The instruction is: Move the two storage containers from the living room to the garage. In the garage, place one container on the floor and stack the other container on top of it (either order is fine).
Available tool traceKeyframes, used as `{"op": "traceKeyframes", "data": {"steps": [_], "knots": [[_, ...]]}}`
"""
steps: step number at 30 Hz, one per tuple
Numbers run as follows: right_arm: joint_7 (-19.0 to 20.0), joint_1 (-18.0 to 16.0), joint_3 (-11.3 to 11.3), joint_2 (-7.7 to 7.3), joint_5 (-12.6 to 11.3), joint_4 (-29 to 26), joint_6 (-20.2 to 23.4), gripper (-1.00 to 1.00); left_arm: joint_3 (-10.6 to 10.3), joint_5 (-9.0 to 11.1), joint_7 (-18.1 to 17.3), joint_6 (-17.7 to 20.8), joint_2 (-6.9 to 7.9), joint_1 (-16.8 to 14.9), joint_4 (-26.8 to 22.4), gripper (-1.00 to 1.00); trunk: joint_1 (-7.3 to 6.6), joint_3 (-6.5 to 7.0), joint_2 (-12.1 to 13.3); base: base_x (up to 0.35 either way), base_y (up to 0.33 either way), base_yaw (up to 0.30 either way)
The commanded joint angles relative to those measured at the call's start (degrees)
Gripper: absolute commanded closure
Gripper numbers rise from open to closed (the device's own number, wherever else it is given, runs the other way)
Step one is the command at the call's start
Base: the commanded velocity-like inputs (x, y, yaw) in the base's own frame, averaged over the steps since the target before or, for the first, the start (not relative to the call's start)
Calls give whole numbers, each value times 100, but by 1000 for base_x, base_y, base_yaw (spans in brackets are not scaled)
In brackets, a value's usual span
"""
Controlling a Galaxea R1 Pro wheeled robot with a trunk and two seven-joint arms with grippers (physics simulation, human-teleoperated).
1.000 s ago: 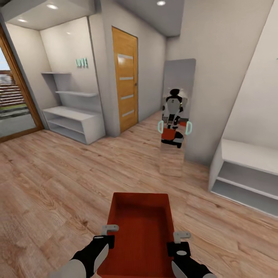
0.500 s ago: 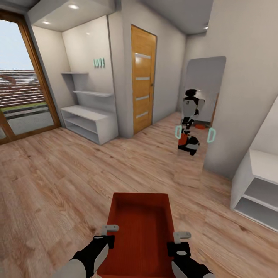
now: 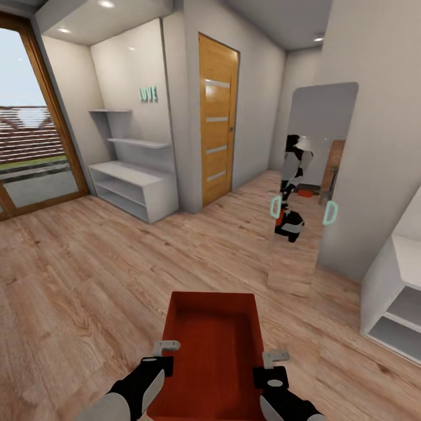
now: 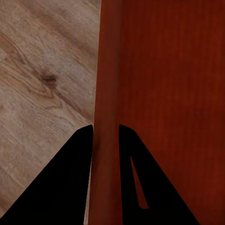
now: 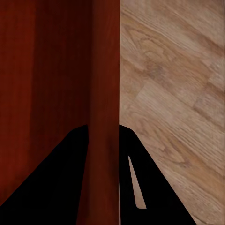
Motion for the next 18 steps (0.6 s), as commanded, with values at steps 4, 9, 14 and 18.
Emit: {"op": "traceKeyframes", "data": {"steps": [4,9,14,18], "knots": [[-56,-5,-34,-32,-93,80,-5,100,-37,-134,76,51,27,-2,-30,100,3,-5,-2,322,0,0],[-56,-5,-34,-32,-93,80,-5,100,-37,-134,76,51,27,-2,-30,100,3,-5,-2,322,0,0],[-56,-5,-34,-29,-93,80,-4,100,-37,-134,76,51,27,-2,-30,100,3,-5,-2,322,0,0],[-56,-5,-34,-25,-93,80,-3,100,-37,-134,76,51,27,-2,-30,100,3,-5,-2,321,0,39]]}}
